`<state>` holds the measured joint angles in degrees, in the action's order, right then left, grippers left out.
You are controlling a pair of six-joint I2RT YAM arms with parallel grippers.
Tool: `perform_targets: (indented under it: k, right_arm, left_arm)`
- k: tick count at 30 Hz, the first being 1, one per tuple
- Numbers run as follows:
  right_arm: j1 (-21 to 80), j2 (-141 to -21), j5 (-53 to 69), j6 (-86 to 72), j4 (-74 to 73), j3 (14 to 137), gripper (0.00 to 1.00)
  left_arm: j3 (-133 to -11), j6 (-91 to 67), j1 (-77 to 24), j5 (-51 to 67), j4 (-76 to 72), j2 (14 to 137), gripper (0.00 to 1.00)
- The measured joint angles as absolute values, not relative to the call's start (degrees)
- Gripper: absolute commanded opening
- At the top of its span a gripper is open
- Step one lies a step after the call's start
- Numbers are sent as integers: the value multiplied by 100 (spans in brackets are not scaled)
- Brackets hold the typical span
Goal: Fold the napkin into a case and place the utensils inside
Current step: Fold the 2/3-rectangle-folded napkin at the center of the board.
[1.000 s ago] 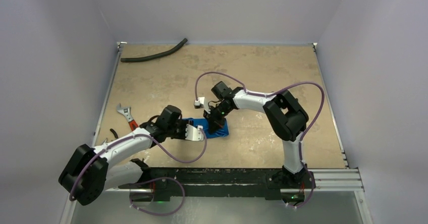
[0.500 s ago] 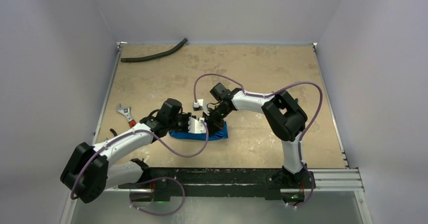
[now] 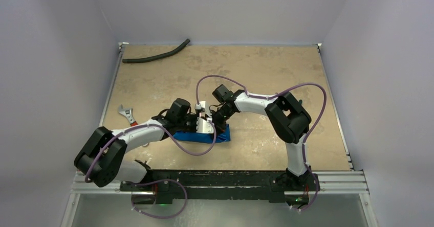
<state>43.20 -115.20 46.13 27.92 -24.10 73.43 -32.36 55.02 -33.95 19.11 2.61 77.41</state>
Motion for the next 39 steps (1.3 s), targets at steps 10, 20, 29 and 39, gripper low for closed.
perform_targets:
  k: [10, 20, 29, 39]
  right_arm:
    - [4355, -11596, 4755, 2689, -2335, 7343, 0]
    - [4351, -11601, 4818, 2663, -2399, 7343, 0]
    - [4377, -11701, 4963, 2633, -2504, 7550, 0]
    - [4401, -11705, 5216, 2410, -2198, 7572, 0]
  left_arm:
    - [-3020, 5572, -3489, 1979, -434, 7975, 11]
    - [-2910, 5986, -3489, 1997, -670, 8062, 0]
    - [-2821, 6670, -3723, 2088, -405, 8088, 0]
    - [-2812, 6823, -3758, 2110, -108, 7948, 0]
